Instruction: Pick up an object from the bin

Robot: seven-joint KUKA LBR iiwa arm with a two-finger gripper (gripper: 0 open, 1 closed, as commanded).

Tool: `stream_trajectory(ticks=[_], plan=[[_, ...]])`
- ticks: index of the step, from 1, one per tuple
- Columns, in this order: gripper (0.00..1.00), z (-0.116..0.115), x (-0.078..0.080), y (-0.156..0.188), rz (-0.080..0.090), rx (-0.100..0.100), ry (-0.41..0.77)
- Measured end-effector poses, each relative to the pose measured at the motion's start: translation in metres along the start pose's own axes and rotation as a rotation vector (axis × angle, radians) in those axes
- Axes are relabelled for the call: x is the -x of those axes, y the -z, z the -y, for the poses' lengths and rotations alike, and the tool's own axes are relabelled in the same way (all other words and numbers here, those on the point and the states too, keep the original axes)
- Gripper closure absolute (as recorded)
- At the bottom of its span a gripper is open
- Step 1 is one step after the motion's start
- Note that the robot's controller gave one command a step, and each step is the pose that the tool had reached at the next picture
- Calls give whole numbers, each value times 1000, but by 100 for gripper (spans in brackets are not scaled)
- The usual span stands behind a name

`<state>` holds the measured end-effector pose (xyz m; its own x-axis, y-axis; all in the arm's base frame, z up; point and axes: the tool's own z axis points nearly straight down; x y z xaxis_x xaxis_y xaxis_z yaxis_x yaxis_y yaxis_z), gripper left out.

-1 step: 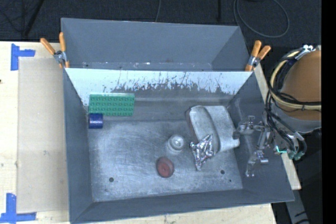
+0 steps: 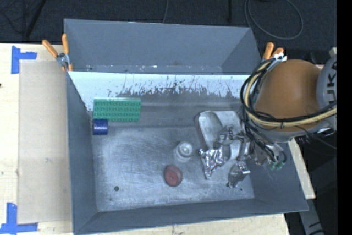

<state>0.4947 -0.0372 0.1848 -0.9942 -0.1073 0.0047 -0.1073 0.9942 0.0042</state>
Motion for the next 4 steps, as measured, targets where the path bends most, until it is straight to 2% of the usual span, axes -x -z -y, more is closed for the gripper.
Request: stream_trajectory(ticks=[1,2,3,4], plan=[[0,-20,37,-60,0,-2,-116],[0,48,56,-104,3,-6,-102],[100,42,51,-105,-21,1,-94],[0,43,57,-102,3,-3,-94]])
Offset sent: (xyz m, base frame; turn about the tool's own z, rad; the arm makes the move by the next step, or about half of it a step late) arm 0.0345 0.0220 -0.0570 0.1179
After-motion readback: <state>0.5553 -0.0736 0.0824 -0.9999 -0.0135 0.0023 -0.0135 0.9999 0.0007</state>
